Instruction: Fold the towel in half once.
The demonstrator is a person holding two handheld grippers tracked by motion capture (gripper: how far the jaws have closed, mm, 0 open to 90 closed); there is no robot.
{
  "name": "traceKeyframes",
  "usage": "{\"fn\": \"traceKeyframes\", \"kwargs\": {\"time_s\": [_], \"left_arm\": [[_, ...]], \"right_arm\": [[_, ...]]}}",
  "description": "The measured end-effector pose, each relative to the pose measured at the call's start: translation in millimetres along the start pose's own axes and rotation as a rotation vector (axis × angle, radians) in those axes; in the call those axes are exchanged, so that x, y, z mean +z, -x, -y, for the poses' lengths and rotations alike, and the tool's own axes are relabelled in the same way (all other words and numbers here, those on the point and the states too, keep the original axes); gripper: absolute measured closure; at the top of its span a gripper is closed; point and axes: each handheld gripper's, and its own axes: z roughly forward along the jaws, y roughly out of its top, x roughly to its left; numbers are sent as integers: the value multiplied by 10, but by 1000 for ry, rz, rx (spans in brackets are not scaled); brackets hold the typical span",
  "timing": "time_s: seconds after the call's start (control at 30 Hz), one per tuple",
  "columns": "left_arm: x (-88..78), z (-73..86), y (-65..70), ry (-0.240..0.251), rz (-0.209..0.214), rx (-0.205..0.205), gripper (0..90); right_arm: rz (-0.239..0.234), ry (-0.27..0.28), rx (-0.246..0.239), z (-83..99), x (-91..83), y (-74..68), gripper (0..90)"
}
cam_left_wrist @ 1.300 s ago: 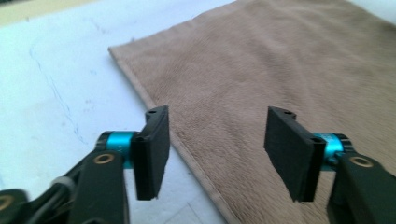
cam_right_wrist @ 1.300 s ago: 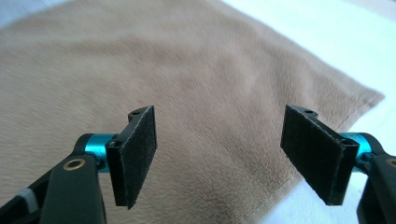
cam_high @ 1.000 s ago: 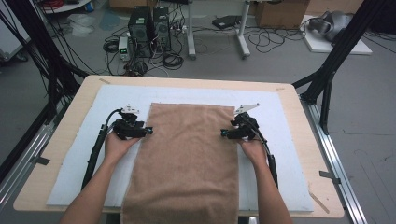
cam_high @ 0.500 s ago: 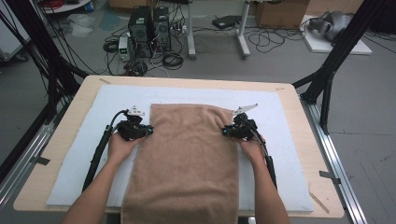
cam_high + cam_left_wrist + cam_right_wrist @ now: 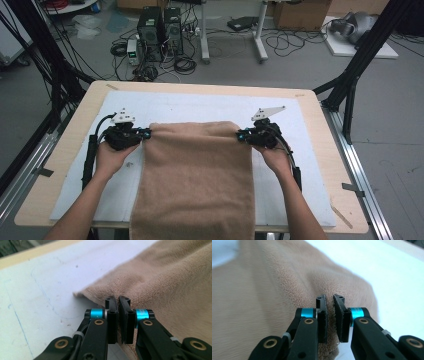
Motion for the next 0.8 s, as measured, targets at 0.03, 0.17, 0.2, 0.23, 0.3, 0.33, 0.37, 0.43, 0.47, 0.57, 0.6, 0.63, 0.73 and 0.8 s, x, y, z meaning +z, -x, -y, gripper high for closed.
{"fn": "traceKeyframes", "kwargs": {"time_s": [0.03, 0.17, 0.2, 0.23, 0.3, 0.33, 0.37, 0.43, 0.47, 0.57, 0.6, 0.63, 0.73, 0.8], "left_arm": [[-48, 17, 26, 17, 6, 3, 853], [-245, 134, 187, 51, 31, 43, 852], [-290, 185, 230, 51, 39, 57, 852], [-331, 246, 276, 46, 49, 68, 852], [-403, 400, 363, 38, 72, 79, 851], [-431, 482, 403, 35, 82, 83, 850], [-454, 563, 440, 22, 94, 83, 849], [-479, 712, 511, 3, 106, 95, 843], [-480, 781, 532, -4, 121, 87, 837], [-466, 929, 572, -49, 132, 82, 785], [-475, 952, 571, -51, 139, 77, 755], [-493, 957, 565, -49, 151, 66, 726], [-564, 883, 537, -31, 159, 54, 636], [-593, 791, 515, -23, 147, 70, 610]], "right_arm": [[-13, 2, -17, -8, -68, -61, 817], [-44, -4, -70, 57, -275, -329, 807], [-55, -16, -71, 104, -295, -390, 803], [-66, -22, -76, 163, -306, -442, 801], [-85, -29, -71, 291, -320, -543, 799], [-93, -32, -72, 356, -319, -588, 798], [-99, -40, -74, 421, -311, -633, 797], [-110, -60, -76, 536, -279, -698, 794], [-117, -73, -75, 611, -252, -732, 793], [-126, -105, -68, 758, -192, -775, 761], [-131, -111, -62, 790, -185, -779, 731], [-139, -110, -52, 813, -188, -777, 685], [-144, -77, -41, 803, -261, -763, 605], [-124, -62, -41, 748, -327, -747, 556]]}}
